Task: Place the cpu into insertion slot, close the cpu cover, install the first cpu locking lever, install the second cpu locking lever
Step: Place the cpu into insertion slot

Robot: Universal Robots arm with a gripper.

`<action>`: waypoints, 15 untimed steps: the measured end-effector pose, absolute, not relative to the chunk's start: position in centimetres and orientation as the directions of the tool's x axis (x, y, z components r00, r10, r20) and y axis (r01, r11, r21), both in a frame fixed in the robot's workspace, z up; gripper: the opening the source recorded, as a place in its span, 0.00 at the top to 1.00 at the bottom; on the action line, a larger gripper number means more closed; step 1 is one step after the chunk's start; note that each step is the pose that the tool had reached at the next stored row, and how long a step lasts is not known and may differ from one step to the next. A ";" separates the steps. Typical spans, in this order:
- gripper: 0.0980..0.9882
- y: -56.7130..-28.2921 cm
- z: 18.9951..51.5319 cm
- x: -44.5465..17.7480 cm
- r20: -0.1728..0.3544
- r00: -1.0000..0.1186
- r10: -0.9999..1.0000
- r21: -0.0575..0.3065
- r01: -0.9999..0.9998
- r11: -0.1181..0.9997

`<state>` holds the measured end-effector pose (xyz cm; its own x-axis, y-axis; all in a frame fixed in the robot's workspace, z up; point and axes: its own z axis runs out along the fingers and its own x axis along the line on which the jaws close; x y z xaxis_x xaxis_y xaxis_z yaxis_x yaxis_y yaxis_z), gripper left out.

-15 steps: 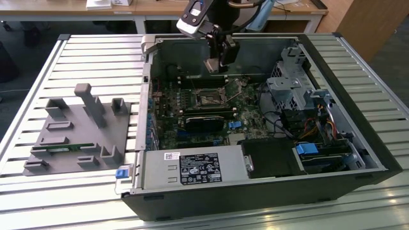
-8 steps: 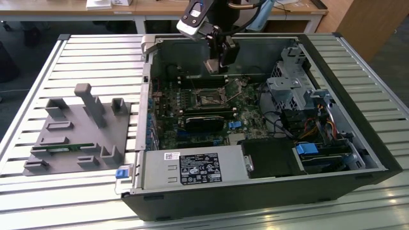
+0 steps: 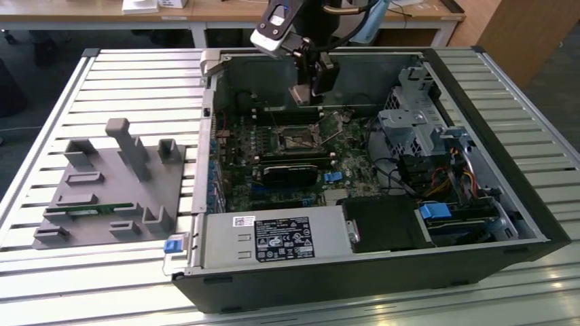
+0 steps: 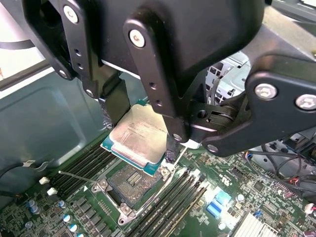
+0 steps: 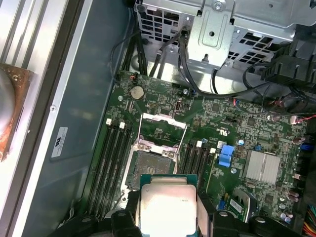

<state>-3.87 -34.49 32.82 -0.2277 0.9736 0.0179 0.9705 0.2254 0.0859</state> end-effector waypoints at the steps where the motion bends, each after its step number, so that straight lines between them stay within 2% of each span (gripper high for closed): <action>1: 0.50 -34.5 32.8 -3.9 0.018 -0.228 0.974 0.086 0.970 0.225; 9: 0.50 -34.5 32.5 -3.9 0.018 -0.223 0.975 0.086 0.972 0.221; 15: 0.50 -34.5 32.3 -3.9 0.018 -0.142 0.990 0.086 0.986 0.140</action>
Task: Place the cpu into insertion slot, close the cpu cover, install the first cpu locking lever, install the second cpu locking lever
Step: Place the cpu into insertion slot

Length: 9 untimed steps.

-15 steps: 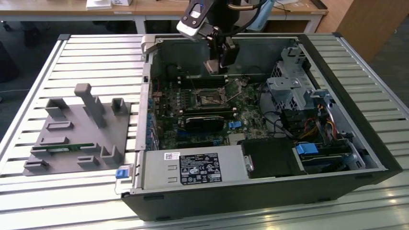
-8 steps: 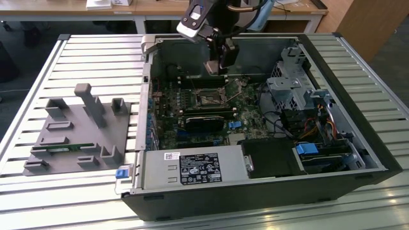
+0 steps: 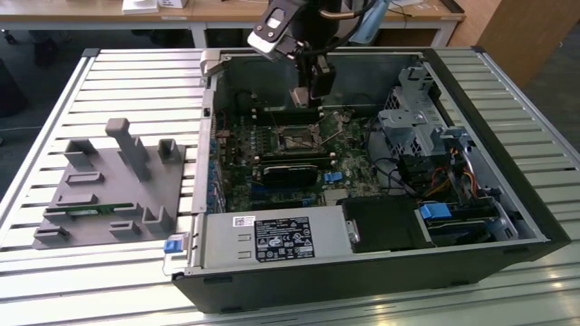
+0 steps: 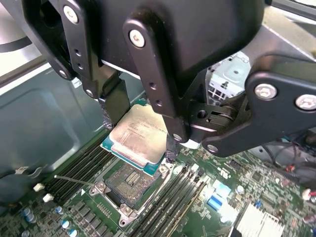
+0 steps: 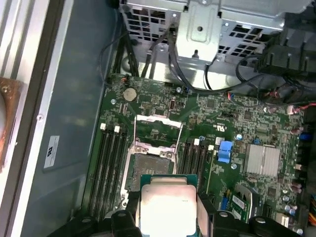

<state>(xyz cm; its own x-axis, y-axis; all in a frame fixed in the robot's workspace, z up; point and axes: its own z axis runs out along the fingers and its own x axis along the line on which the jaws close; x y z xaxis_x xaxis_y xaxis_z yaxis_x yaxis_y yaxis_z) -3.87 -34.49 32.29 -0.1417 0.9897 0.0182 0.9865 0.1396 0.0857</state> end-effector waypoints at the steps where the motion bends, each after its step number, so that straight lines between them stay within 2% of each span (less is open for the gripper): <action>1: 0.50 -34.5 32.3 -3.9 0.018 -0.134 0.991 0.086 0.988 0.132; 9: 0.50 -34.5 32.2 -3.9 0.018 -0.131 0.991 0.086 0.988 0.129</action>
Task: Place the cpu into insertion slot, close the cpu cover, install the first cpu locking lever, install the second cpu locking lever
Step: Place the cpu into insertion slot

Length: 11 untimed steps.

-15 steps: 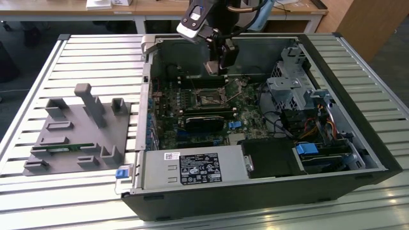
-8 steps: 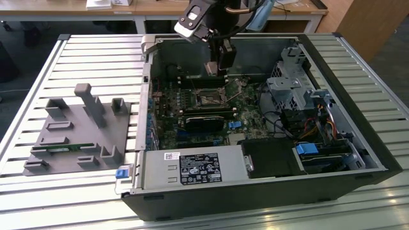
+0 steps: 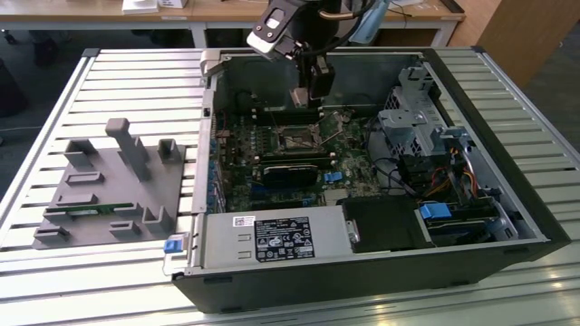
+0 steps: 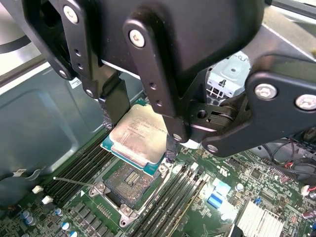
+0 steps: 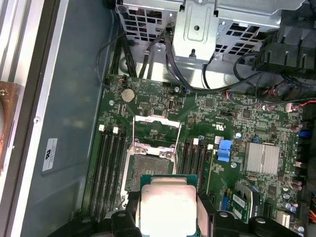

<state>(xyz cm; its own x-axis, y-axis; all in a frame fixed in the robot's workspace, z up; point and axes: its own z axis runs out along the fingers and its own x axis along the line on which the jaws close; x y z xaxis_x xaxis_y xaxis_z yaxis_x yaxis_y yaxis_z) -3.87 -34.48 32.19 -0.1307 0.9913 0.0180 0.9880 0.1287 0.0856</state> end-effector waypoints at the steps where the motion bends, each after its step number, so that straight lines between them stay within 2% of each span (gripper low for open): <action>1: 0.50 -34.5 32.2 -3.9 0.018 -0.131 0.991 0.085 0.988 0.129; 11: 0.50 -34.5 31.9 -3.9 0.019 -0.131 0.991 0.080 0.988 0.129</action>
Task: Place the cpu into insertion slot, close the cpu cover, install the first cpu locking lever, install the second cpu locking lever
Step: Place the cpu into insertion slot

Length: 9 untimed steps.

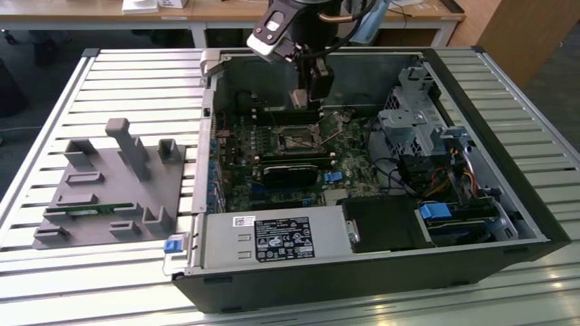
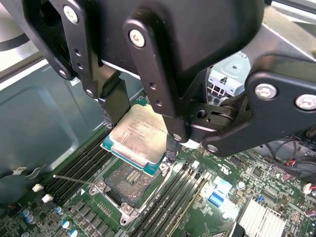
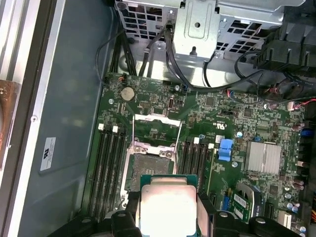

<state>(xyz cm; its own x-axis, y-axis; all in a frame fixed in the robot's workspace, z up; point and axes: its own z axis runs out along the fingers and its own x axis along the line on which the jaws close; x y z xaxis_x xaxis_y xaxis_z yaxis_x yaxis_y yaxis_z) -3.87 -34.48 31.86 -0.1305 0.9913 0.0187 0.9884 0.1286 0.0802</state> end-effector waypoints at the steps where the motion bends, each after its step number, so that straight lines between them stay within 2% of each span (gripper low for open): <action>1: 0.50 -34.5 31.8 -3.9 0.019 -0.130 0.991 0.080 0.988 0.129; 9: 0.50 -34.5 31.5 -3.9 0.019 -0.131 0.991 0.078 0.989 0.129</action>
